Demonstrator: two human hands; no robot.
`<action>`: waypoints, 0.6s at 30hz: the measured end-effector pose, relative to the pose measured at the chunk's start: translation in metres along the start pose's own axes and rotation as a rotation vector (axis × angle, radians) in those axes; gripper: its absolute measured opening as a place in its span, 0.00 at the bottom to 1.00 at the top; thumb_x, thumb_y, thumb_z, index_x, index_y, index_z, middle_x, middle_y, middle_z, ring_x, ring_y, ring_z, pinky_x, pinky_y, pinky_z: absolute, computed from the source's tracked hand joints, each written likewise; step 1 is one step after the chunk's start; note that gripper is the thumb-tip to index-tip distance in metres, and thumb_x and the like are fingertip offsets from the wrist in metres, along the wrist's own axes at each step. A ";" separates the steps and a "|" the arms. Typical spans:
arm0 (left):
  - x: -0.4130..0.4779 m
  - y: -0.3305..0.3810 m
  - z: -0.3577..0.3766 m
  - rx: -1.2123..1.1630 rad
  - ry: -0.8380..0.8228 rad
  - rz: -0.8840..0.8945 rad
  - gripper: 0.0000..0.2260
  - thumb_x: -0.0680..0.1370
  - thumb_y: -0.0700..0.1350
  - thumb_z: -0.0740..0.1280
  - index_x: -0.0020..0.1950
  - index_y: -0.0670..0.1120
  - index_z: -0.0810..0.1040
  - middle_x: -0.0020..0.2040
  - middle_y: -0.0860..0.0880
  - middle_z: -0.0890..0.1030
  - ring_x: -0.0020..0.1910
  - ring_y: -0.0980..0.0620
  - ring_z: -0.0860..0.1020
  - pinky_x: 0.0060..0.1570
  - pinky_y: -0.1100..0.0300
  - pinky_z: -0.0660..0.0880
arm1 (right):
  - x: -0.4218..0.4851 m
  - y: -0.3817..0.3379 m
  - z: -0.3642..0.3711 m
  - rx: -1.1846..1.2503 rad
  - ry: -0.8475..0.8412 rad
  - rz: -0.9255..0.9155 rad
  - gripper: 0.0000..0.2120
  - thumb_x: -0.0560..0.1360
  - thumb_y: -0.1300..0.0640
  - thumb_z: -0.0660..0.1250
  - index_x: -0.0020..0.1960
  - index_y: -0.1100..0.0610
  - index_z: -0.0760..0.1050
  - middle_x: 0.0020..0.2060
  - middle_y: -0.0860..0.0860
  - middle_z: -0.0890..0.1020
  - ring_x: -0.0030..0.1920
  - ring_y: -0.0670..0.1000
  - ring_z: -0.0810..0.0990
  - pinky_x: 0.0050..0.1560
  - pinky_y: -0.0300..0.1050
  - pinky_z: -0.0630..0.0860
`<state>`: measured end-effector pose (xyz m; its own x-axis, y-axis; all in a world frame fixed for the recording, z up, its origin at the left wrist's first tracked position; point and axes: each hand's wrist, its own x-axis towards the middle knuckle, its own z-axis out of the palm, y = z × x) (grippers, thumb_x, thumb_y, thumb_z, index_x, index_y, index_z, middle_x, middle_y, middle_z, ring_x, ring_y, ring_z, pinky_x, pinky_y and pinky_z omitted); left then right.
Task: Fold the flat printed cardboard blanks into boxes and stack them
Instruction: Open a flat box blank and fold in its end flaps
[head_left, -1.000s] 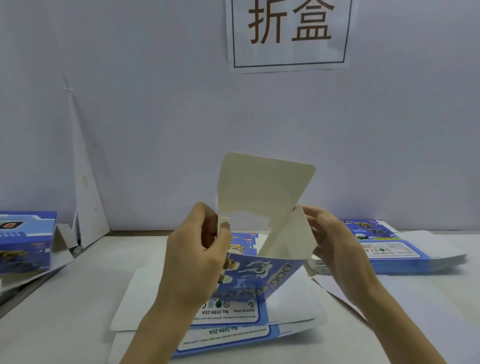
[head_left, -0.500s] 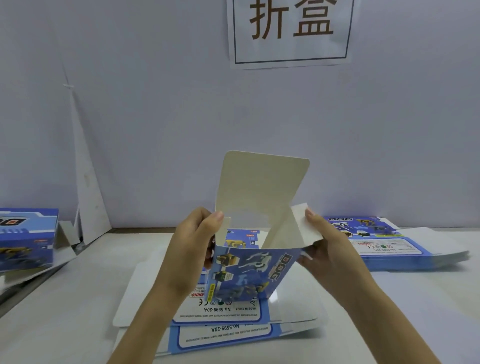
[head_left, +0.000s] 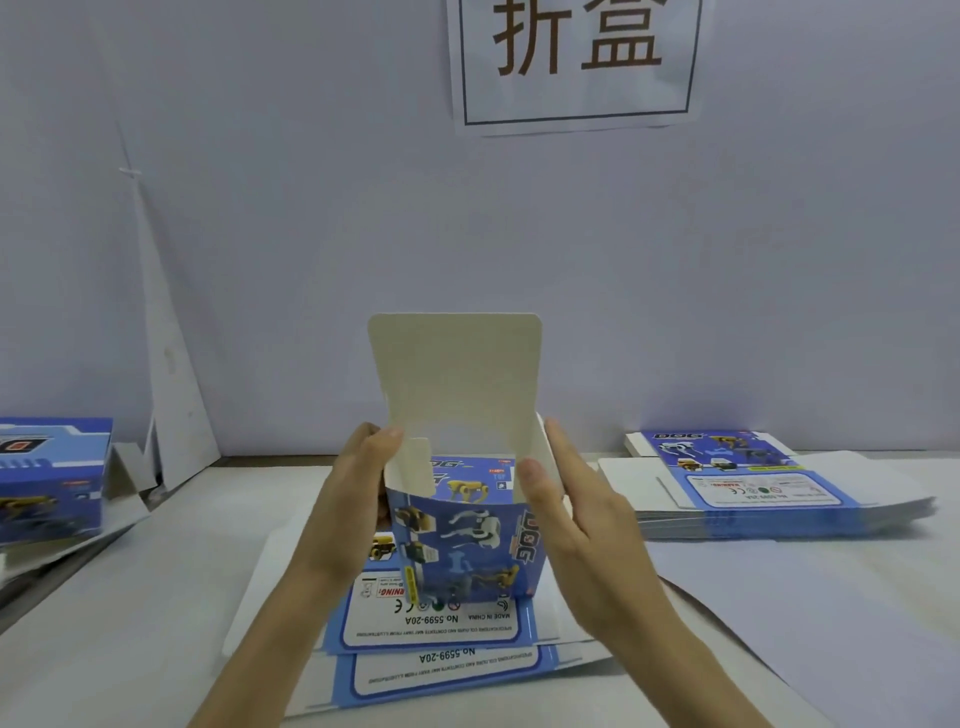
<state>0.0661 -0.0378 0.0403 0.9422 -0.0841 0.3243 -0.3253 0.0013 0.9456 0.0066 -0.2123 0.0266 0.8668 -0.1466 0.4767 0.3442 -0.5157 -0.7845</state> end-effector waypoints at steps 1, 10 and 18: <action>0.002 0.001 -0.003 -0.034 -0.014 -0.023 0.17 0.78 0.56 0.59 0.40 0.42 0.65 0.26 0.52 0.66 0.24 0.56 0.67 0.24 0.68 0.68 | 0.001 -0.001 -0.002 0.030 -0.029 0.021 0.36 0.70 0.32 0.50 0.76 0.42 0.56 0.71 0.34 0.63 0.64 0.25 0.61 0.63 0.23 0.61; 0.007 -0.004 -0.023 -0.271 -0.240 -0.140 0.16 0.73 0.53 0.64 0.44 0.40 0.78 0.37 0.41 0.70 0.30 0.48 0.72 0.28 0.57 0.76 | 0.014 0.009 -0.029 -0.019 0.105 0.044 0.17 0.82 0.54 0.54 0.67 0.50 0.74 0.55 0.40 0.80 0.52 0.42 0.77 0.48 0.25 0.71; 0.008 -0.028 -0.034 -0.398 -0.426 -0.358 0.18 0.75 0.51 0.60 0.31 0.45 0.81 0.28 0.47 0.70 0.26 0.52 0.73 0.27 0.60 0.76 | 0.020 0.016 -0.019 0.234 -0.114 0.172 0.23 0.81 0.47 0.53 0.36 0.31 0.80 0.36 0.33 0.83 0.42 0.31 0.80 0.46 0.34 0.75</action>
<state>0.0851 -0.0050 0.0175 0.8459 -0.5326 0.0286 0.1312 0.2596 0.9568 0.0224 -0.2389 0.0310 0.9498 -0.1130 0.2919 0.2511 -0.2816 -0.9261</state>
